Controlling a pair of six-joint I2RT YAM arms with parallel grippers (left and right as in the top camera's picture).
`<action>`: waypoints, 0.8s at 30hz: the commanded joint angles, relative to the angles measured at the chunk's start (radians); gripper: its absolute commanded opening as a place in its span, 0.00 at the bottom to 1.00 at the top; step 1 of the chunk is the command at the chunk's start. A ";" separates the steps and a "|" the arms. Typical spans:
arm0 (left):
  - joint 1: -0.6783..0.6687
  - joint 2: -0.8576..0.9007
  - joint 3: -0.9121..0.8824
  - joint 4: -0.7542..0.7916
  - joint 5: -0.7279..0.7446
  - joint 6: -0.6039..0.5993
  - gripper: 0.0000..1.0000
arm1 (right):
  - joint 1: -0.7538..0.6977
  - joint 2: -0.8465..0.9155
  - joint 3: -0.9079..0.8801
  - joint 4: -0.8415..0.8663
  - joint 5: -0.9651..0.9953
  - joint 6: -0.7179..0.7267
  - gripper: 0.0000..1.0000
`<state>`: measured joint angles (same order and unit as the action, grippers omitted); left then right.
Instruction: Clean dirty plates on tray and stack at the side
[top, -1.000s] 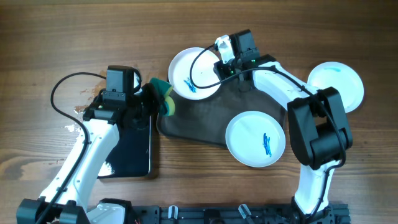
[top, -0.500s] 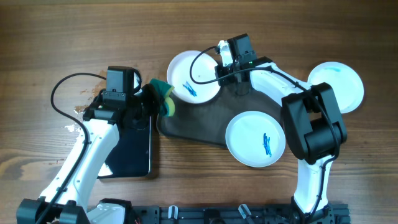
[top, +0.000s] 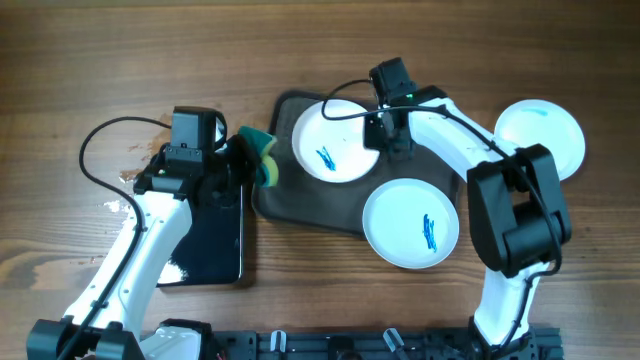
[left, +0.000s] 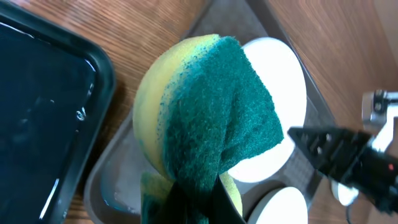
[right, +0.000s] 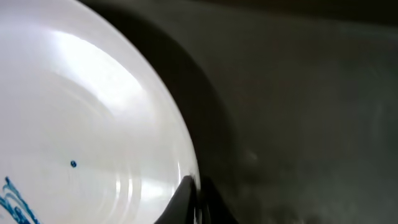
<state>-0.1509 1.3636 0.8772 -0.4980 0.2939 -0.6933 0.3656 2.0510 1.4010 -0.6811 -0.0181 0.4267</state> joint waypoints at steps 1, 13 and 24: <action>-0.005 0.008 0.021 0.018 -0.034 0.010 0.04 | 0.007 -0.020 -0.008 -0.051 0.072 0.082 0.04; -0.036 0.135 0.019 0.097 0.114 0.056 0.04 | 0.090 -0.020 -0.008 -0.088 0.063 0.151 0.04; -0.171 0.206 0.019 0.363 0.137 -0.057 0.22 | 0.092 -0.020 -0.008 -0.035 -0.268 0.323 0.04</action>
<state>-0.3199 1.5661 0.8803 -0.1398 0.4137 -0.7086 0.4492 2.0415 1.4010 -0.7288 -0.1875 0.6571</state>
